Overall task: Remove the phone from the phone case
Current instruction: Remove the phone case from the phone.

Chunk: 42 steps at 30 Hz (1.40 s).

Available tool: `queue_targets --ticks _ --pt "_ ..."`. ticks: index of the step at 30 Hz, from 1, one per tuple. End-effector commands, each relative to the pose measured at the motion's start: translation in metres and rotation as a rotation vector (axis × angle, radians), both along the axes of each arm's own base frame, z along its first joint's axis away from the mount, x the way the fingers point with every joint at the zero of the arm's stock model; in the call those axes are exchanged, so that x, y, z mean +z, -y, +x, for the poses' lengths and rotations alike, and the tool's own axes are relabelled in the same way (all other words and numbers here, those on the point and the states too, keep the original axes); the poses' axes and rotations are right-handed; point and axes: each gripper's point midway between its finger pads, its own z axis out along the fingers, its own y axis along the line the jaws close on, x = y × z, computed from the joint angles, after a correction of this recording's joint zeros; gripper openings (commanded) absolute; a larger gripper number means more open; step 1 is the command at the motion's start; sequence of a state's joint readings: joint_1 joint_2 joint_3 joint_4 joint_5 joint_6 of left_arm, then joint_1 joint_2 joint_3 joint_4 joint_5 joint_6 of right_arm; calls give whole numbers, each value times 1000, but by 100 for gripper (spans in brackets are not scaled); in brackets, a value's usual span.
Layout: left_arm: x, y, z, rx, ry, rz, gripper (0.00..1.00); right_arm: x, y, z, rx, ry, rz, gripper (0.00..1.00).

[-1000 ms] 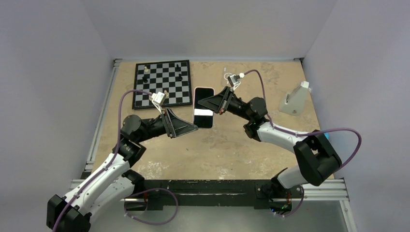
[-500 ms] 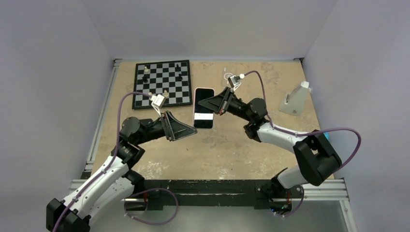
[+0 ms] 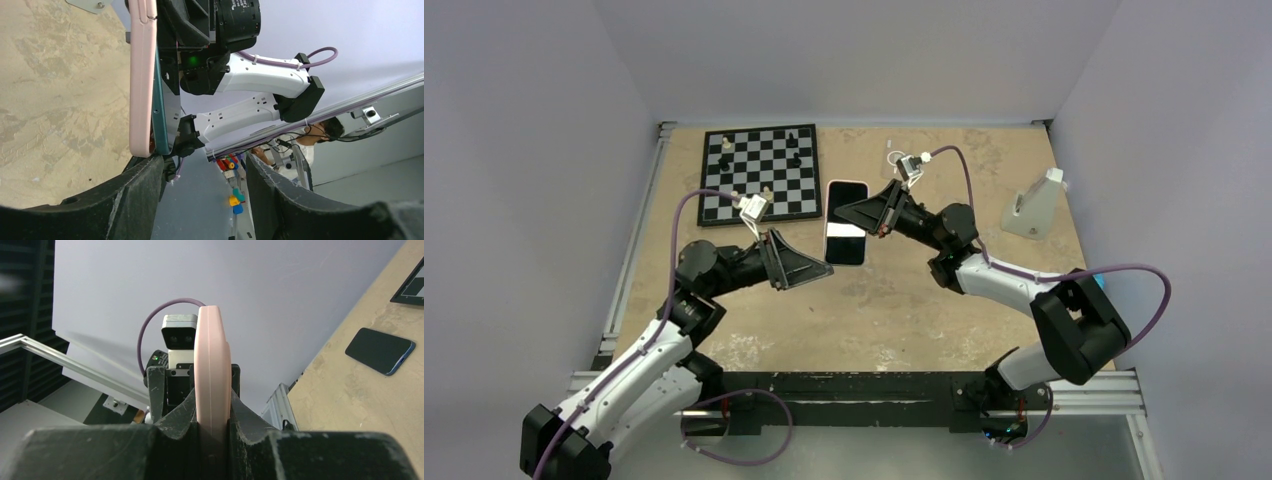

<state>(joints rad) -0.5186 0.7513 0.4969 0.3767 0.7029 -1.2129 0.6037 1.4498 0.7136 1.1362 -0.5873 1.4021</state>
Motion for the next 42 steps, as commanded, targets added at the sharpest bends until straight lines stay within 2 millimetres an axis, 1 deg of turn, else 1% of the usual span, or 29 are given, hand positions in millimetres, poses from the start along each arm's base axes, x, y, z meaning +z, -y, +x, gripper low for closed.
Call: queue_targets --ticks 1,7,11,14,18,22,24,25,27,28,30,31,33,34,37,38,39,40,42 --pt "13 -1 21 98 22 -19 63 49 3 -20 30 105 123 0" --pt "7 -5 47 224 12 21 54 50 0 -25 43 107 120 0" --pt "17 -7 58 273 55 4 49 42 -5 -27 62 101 97 0" --pt "20 -3 65 269 63 14 47 35 -7 -31 90 102 82 0" --pt "24 1 73 278 65 1 36 27 -11 -37 129 110 58 0" --pt "25 0 81 309 63 -2 27 25 -14 -43 157 121 42 0" --pt "25 0 84 317 65 -1 24 25 -17 -46 172 129 33 0" --pt "25 1 85 318 64 1 20 26 -18 -47 176 136 28 0" --pt "25 3 86 310 62 4 18 27 -20 -49 184 148 16 0" --pt "26 3 86 307 64 1 19 28 -22 -51 193 159 9 0" --pt "27 5 86 293 64 2 23 25 -27 -54 215 173 -17 0" --pt "28 7 83 277 69 -1 22 28 -29 -57 227 191 -19 0" --pt "31 10 79 243 83 0 7 28 -32 -63 245 219 -29 0" --pt "31 11 78 232 81 4 1 27 -33 -64 245 223 -36 0" --pt "32 9 74 229 75 -13 0 21 -33 -67 245 244 -58 0" --pt "33 7 74 241 70 -21 0 19 -32 -68 248 250 -66 2" --pt "35 4 72 249 68 -30 0 17 -31 -66 240 248 -81 11" --pt "35 1 71 266 52 -34 0 14 -29 -62 225 247 -99 26" --pt "33 -9 72 326 2 -39 0 10 -22 -56 194 248 -127 50"
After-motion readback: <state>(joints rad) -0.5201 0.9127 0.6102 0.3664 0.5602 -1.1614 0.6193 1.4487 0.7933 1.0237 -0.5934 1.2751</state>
